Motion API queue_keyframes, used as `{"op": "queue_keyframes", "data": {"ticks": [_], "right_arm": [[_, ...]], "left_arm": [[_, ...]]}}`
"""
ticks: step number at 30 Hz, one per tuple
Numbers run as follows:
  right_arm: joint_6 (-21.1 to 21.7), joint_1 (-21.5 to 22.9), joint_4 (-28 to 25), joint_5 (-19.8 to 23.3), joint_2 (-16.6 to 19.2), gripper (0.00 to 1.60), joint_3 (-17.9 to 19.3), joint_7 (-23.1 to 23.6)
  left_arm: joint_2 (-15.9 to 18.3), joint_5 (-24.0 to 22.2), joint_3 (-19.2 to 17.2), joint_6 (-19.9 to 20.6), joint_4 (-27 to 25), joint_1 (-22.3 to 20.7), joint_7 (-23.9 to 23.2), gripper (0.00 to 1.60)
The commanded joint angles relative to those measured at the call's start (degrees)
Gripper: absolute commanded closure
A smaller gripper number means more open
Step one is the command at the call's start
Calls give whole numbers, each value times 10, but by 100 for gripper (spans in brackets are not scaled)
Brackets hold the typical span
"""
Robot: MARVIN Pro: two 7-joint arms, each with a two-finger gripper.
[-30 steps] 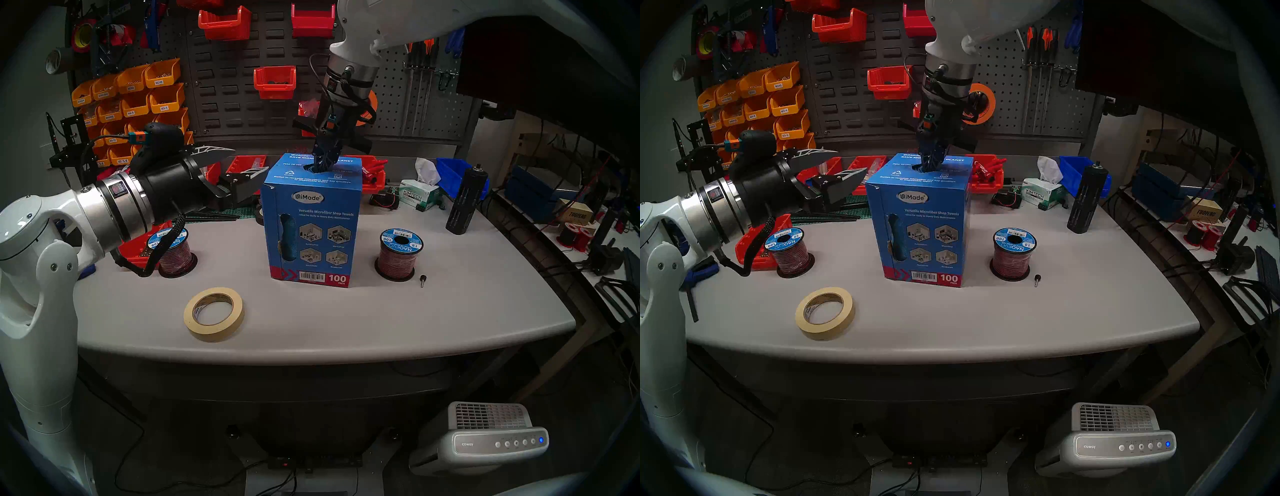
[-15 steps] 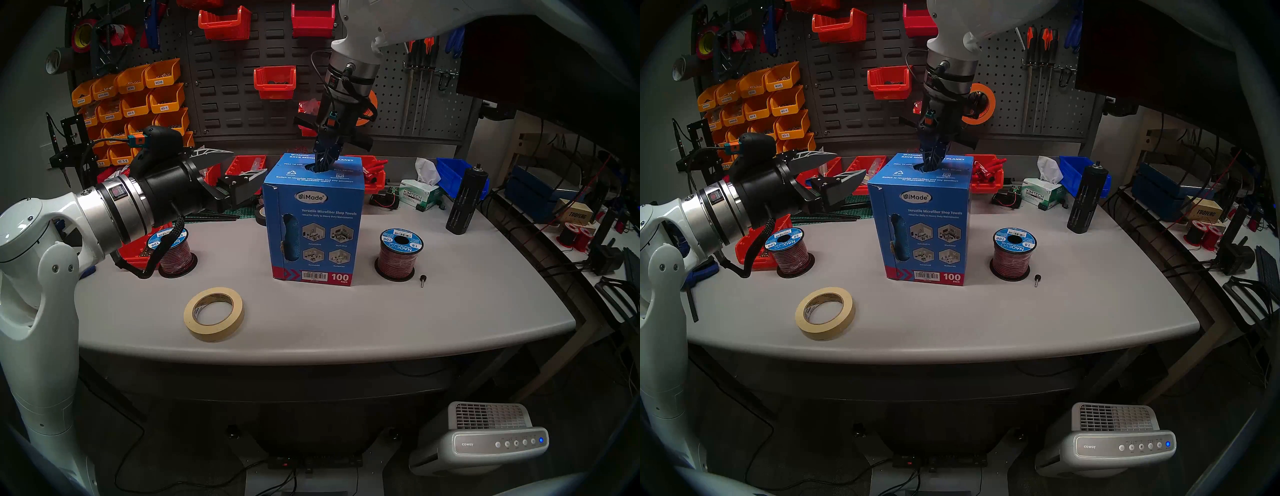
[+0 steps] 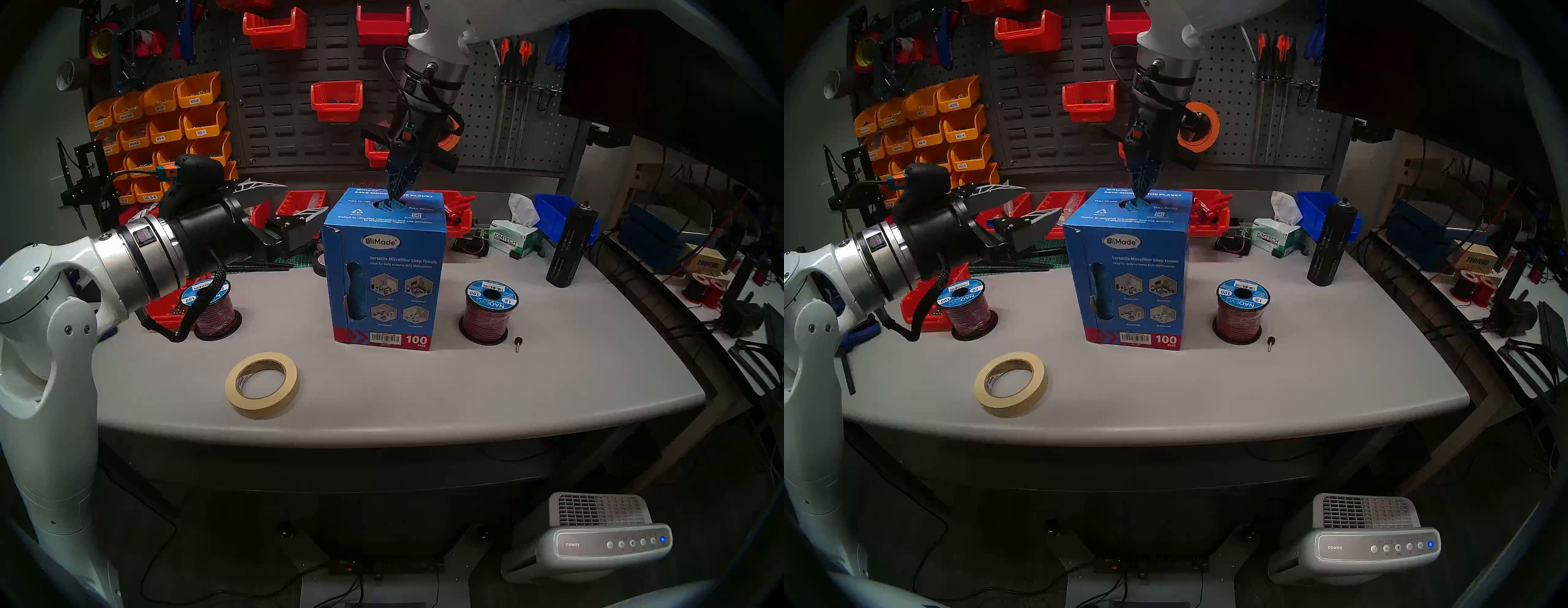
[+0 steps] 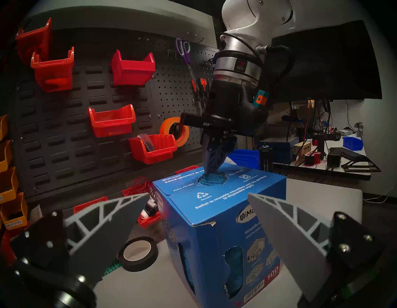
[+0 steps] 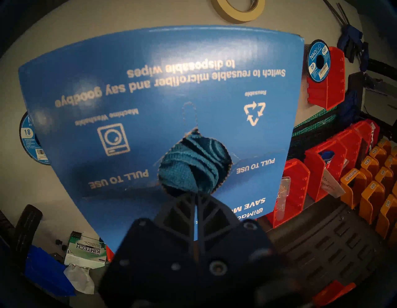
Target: Take out a shop towel
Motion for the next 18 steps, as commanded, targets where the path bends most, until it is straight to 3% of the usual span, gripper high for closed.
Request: {"op": "queue_keyframes", "data": {"ticks": [1, 18], "right_arm": [[2, 37, 26, 6, 7, 160, 5, 25], [2, 50, 41, 23, 18, 160, 11, 24]], "left_arm": [[-1, -1, -5, -10, -9, -11, -2, 0], [-6, 1, -1, -15, -13, -15, -13, 0]]}}
